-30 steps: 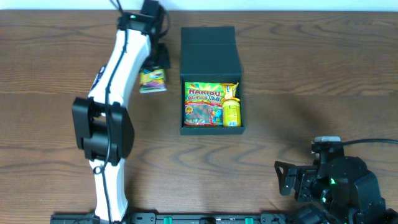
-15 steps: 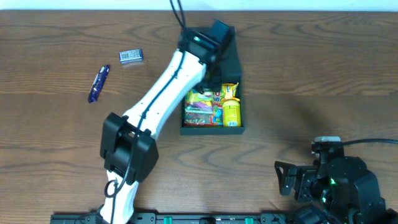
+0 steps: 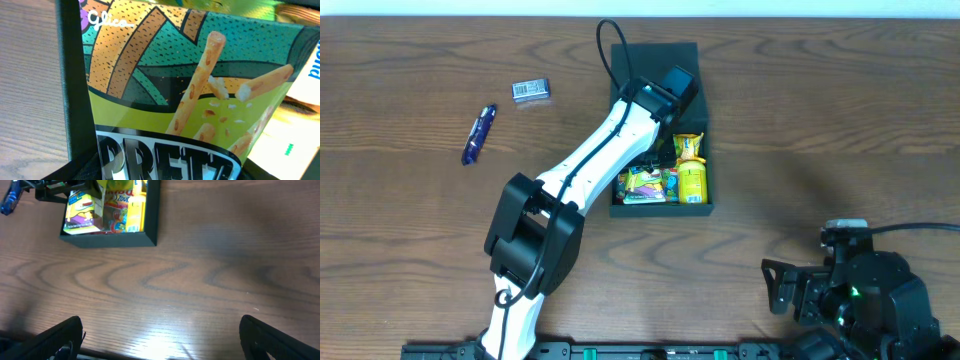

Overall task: Pack container
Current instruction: 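Carry the Pretz box into the box and release it upright, then move the left gripper to the blue wrapped bar and grasp it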

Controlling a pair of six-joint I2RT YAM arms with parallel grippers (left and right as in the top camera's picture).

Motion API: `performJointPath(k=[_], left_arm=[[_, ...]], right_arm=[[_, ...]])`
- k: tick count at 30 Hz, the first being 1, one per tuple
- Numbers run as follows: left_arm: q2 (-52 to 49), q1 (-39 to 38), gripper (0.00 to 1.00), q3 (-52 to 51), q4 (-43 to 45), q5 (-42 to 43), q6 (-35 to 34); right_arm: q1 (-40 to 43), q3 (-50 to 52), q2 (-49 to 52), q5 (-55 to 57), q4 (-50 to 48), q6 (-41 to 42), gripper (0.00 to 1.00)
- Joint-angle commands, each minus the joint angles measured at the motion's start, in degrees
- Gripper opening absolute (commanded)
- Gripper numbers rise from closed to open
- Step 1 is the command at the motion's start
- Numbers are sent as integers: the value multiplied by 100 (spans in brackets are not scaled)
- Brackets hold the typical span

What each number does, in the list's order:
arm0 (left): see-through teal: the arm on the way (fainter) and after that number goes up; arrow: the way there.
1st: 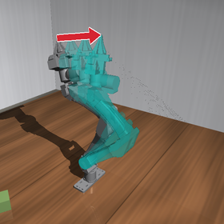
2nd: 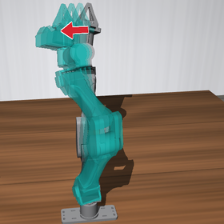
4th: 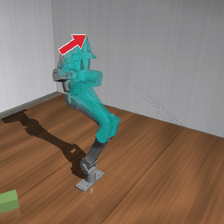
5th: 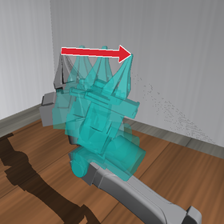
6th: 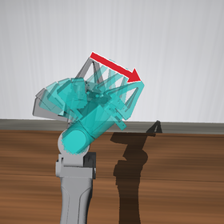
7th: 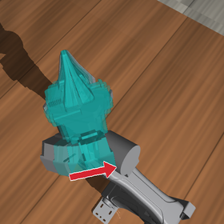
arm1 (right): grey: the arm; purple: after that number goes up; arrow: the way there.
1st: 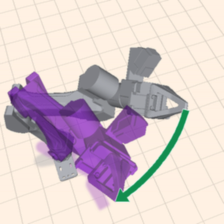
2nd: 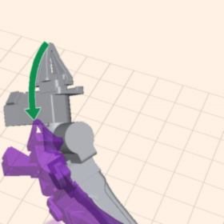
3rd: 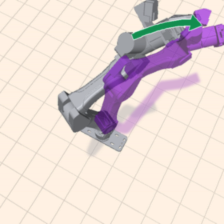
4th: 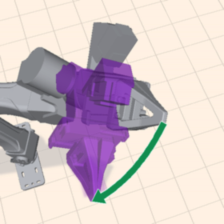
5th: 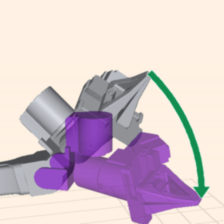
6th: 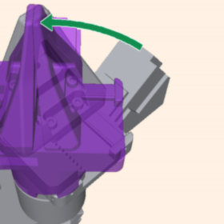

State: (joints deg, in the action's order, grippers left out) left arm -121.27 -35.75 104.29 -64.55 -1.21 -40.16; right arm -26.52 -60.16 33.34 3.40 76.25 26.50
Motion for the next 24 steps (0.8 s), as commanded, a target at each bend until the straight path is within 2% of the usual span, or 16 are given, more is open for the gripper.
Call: performJointPath(k=[1,8,12,14,16,18,24], left_arm=[[63,15,63,-11,4,-262,-216],[63,15,65,-35,11,-501,-264],[63,15,66,-35,24,-540,17],[63,15,72,-35,44,-542,199],[63,15,84,-35,57,-542,345],[63,15,87,-35,50,-540,426],[245,52,87,70,31,-566,553]], right_arm=[[26,-55,-7,20,7,-63,99],[26,-52,-7,20,7,-63,99],[26,-55,-7,20,7,-63,99],[26,-52,-7,20,7,-63,99],[26,-52,-7,20,7,-63,99],[26,-55,-7,20,7,-63,99],[26,-55,-7,20,7,-63,99]])
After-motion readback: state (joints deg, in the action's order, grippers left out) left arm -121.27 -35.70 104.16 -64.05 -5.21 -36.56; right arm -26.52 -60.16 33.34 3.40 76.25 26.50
